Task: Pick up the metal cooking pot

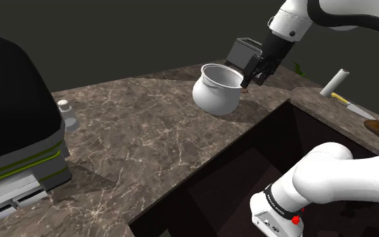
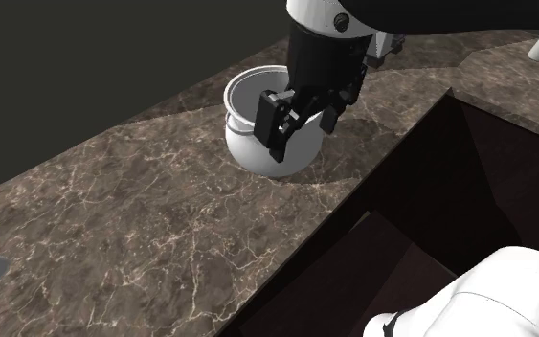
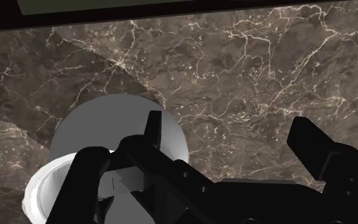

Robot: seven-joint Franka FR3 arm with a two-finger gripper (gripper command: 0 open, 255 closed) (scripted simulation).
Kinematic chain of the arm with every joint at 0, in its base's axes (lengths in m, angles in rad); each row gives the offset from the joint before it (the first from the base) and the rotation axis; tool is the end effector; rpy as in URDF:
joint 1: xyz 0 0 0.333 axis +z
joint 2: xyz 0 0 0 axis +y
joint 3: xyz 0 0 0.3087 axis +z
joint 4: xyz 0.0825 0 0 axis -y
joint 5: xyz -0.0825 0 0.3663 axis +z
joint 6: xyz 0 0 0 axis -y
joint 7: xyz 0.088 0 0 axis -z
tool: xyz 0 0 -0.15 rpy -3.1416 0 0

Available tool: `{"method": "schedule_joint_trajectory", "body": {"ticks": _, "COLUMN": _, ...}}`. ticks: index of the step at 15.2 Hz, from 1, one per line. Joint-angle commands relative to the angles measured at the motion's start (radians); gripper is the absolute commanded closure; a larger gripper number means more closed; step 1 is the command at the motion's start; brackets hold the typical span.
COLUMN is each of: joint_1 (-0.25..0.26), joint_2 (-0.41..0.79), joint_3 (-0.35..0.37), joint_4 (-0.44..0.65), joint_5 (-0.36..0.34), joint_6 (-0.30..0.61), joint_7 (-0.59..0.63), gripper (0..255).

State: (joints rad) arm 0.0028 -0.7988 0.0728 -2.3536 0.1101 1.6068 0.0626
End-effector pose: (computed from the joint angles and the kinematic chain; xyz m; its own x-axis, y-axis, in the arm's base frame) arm 0.2953 0.0434 0.5499 0.9988 -0.0102 0.0469 -0.0074 -0.9981 -0.0610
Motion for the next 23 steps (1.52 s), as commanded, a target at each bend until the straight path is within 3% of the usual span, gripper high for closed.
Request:
{"method": "schedule_joint_trajectory", "body": {"ticks": 1, "joint_1": 0.0, "joint_2": 0.0, "joint_3": 0.0, "joint_4": 0.0, "joint_5": 0.0, "joint_6": 0.0, "joint_7": 0.0, "gripper": 0}}
{"method": "schedule_joint_trajectory", "body": {"ticks": 10, "joint_1": -0.036, "joint_2": 0.354, "joint_3": 0.02, "joint_4": 0.153, "joint_5": -0.003, "joint_6": 0.179, "joint_7": 0.051, "gripper": 0}}
{"method": "schedule_joint_trajectory", "body": {"ticks": 18, "joint_1": -0.059, "joint_2": 0.674, "joint_3": 0.026, "joint_4": 0.373, "joint_5": -0.023, "joint_6": 0.258, "joint_7": 0.105, "gripper": 0}}
{"method": "schedule_joint_trajectory", "body": {"ticks": 23, "joint_1": -0.059, "joint_2": 0.71, "joint_3": 0.026, "joint_4": 0.351, "joint_5": -0.024, "joint_6": 0.315, "joint_7": 0.107, "gripper": 0}}
